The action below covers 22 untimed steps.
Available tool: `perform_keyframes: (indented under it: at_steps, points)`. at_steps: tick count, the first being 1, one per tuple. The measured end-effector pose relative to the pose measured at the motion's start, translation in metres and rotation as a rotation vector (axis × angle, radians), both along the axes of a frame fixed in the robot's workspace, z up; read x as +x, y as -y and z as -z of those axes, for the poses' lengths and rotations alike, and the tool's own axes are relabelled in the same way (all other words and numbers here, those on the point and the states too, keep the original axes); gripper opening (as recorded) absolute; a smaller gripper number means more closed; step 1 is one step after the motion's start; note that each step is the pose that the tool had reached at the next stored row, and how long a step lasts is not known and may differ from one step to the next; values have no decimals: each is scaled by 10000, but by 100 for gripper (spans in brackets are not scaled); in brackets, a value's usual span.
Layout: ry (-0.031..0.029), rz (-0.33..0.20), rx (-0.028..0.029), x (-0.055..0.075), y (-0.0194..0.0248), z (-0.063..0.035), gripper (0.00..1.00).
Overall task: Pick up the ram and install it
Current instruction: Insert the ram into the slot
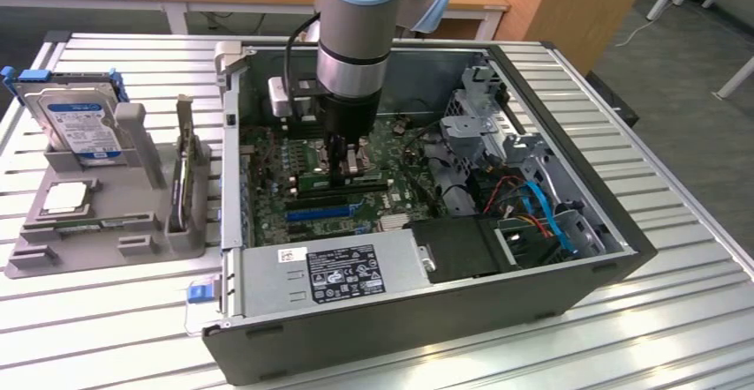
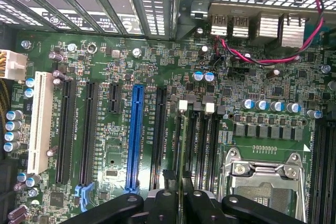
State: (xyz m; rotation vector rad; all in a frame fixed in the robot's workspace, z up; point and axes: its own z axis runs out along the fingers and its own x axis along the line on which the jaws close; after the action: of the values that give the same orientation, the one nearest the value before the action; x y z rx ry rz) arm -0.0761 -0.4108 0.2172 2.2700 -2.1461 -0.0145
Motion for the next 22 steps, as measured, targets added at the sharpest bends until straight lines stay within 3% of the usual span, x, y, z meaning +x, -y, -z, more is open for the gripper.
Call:
perform_keyframes:
  at_steps: [22]
  points:
    - [0, 0, 0, 0, -1, 21, 14]
